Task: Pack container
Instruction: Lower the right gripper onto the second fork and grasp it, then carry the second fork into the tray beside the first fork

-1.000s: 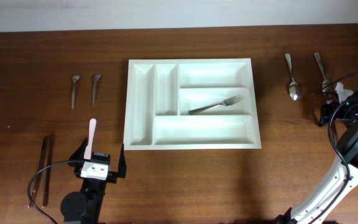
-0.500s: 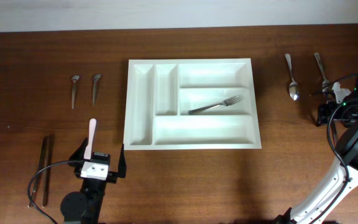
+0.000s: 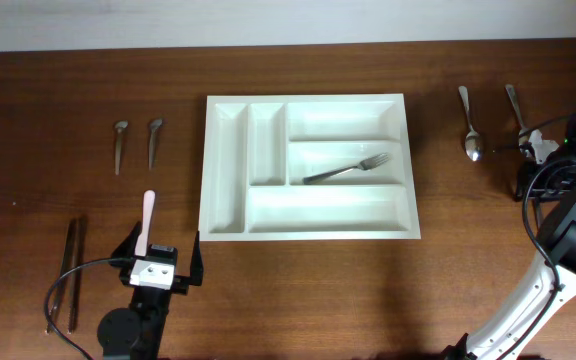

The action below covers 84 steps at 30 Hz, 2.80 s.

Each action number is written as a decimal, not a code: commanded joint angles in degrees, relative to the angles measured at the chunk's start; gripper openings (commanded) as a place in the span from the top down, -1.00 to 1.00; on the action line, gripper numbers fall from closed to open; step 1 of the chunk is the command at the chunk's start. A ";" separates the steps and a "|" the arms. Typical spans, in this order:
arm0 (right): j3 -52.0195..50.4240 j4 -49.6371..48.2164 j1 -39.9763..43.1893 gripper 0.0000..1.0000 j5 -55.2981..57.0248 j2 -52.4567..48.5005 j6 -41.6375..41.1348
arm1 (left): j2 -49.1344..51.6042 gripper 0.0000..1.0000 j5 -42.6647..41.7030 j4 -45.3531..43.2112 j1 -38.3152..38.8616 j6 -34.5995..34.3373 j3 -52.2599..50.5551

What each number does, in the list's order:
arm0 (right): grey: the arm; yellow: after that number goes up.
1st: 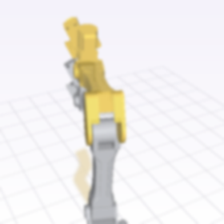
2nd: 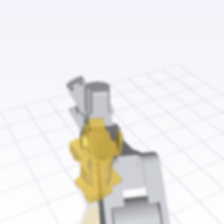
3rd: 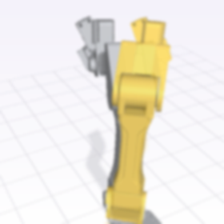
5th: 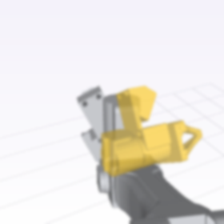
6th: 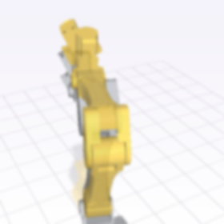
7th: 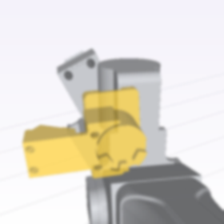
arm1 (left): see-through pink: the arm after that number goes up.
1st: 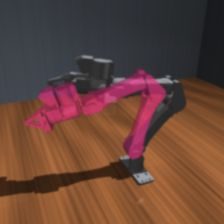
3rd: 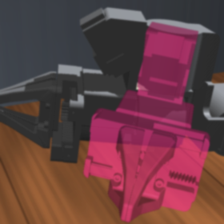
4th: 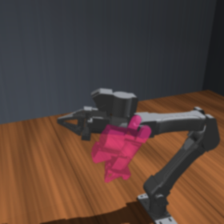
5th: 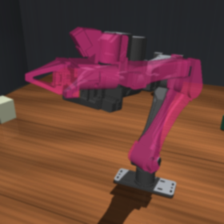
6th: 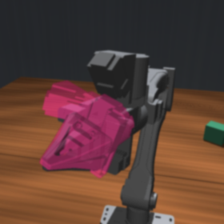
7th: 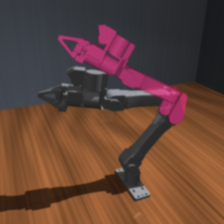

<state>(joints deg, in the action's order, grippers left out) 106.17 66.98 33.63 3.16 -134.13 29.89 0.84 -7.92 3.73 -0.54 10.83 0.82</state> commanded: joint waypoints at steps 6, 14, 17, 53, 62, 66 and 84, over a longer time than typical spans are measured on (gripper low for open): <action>-2.51 -1.25 -0.20 0.52 2.05 -3.26 -1.88 | -0.55 -0.98 0.22 0.13 -0.37 -0.70 -0.33; -2.49 -1.25 -0.20 0.92 2.03 -3.26 -3.85 | -0.55 -0.98 0.22 0.13 -0.37 -0.70 -0.33; -2.16 -1.25 -0.26 0.92 2.01 -3.23 -6.29 | -0.55 -0.98 0.22 0.13 -0.37 -0.70 -0.33; 33.66 24.35 -29.46 0.90 -22.71 -3.17 -94.82 | -0.55 -0.98 0.22 0.13 -0.37 -0.70 -0.33; 33.51 24.35 -39.47 0.83 -18.21 -3.19 -117.02 | -0.55 -0.98 0.22 0.13 -0.37 -0.70 -0.33; 33.51 24.24 -43.25 0.78 -13.51 -3.19 -128.06 | -0.55 -0.98 0.22 0.13 -0.37 -0.70 -0.33; 32.37 21.73 -44.96 -0.37 12.83 -3.17 -120.78 | -0.55 -0.98 0.22 0.13 -0.37 -0.70 -0.33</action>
<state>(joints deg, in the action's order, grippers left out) 138.69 88.60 -13.56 3.55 -137.95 -98.74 0.84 -7.92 3.73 -0.54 10.83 0.82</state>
